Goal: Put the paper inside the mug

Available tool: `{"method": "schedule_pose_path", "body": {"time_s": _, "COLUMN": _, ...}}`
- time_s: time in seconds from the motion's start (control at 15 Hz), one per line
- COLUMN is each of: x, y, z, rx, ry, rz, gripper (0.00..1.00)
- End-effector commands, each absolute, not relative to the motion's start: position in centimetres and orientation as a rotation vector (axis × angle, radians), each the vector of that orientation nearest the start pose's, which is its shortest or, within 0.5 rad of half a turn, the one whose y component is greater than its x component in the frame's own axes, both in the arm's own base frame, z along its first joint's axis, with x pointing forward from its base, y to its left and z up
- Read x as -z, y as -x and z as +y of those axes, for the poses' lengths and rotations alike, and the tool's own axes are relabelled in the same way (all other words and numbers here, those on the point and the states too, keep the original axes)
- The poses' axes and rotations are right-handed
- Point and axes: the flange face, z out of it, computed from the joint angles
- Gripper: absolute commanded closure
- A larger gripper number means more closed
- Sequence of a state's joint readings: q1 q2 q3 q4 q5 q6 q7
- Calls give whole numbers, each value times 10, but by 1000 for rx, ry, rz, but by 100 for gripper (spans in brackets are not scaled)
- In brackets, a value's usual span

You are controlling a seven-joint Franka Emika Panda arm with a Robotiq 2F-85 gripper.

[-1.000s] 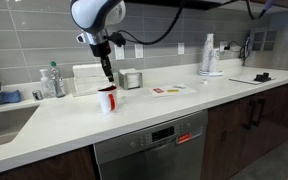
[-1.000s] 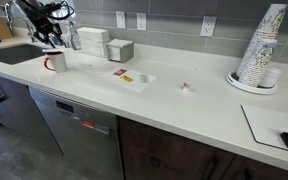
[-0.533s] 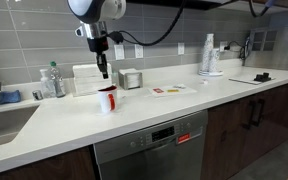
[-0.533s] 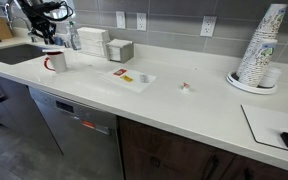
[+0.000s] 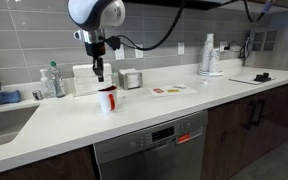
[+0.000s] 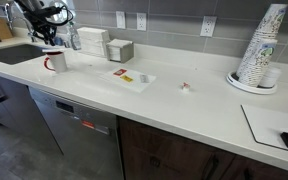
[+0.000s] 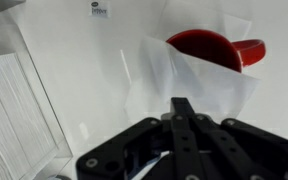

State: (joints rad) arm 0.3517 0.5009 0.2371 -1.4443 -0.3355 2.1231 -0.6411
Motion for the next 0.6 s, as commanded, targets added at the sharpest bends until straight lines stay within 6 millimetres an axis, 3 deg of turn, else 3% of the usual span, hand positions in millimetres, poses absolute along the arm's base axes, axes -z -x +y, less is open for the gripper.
{"method": "schedule_pose_path", "body": {"time_s": 0.0, "x": -410, "y": -622, "z": 366, "rx": 368, "ry": 2612, "rz": -2024, "gripper": 100}}
{"method": "schedule_pose_path", "body": {"time_s": 0.53, "x": -393, "y": -615, "z": 356, "rx": 185, "ry": 2642, "rz": -2013, "gripper": 100}}
